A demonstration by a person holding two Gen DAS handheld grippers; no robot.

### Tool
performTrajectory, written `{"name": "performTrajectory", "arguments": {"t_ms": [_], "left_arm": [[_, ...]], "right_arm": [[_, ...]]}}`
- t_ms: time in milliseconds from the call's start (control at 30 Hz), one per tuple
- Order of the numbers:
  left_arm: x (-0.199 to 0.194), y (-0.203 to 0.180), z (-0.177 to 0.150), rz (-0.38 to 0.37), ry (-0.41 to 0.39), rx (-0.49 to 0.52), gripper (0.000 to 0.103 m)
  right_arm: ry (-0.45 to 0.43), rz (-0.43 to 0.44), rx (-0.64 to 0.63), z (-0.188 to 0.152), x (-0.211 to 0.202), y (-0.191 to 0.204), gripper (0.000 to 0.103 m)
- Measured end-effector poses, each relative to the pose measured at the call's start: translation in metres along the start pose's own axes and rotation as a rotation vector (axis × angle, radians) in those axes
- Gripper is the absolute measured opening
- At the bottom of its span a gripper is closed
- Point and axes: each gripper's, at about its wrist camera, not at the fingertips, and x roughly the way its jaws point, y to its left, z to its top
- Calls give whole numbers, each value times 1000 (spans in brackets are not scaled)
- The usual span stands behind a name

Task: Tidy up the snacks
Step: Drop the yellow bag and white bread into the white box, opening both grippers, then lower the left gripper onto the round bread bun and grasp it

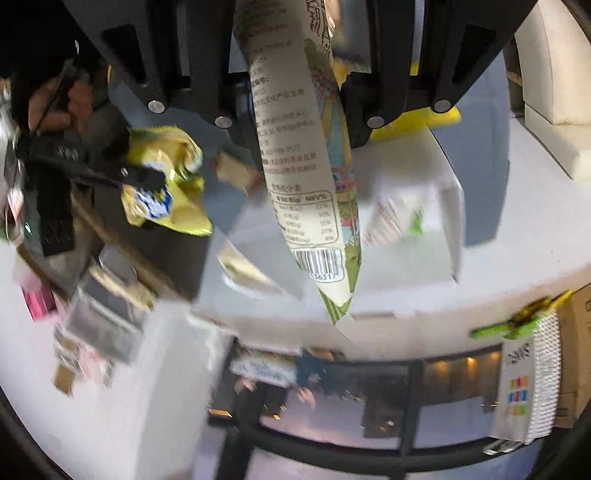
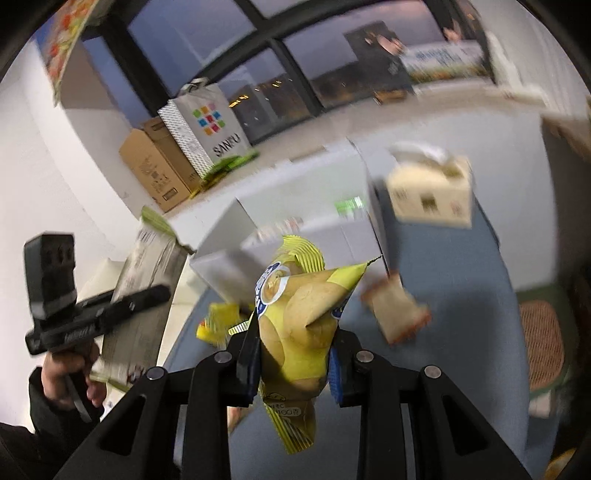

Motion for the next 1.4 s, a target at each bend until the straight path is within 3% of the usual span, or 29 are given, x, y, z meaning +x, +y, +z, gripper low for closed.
{"name": "performTrajectory", "arguments": {"t_ms": [133,267,433,567,633,667,700,733,767,867,1100,1400], "left_arm": [[13,26,40,66,-82,-14,36],[35,55,73,100,-104,-24,36],[70,89,104,164,-73,-51,36],[104,96,116,207,-15,-20,36],[118,99,117,244,11,-6,41],[123,100,116,267,13,-1,54],[129,101,115,304,20,12,80],[132,102,113,325,23,20,93],[131,100,110,325,21,26,103],[129,97,104,367,24,44,103],[107,104,95,308,9,-41,103],[53,77,59,185,-31,-21,103]], "right_arm": [[-42,-26,-97,50,16,22,31],[-45,-68,-141,97,46,34,31],[1,-100,-106,148,96,29,31],[28,-137,-118,162,128,26,31],[50,-145,-124,165,143,23,32],[71,-164,-119,166,149,19,34],[78,-184,-104,166,153,16,49],[76,-196,-87,166,155,12,66],[70,-202,-77,167,156,9,103],[74,-267,-79,165,155,3,103],[48,-245,-37,160,133,-4,103],[-46,-178,-102,136,76,24,103]]}}
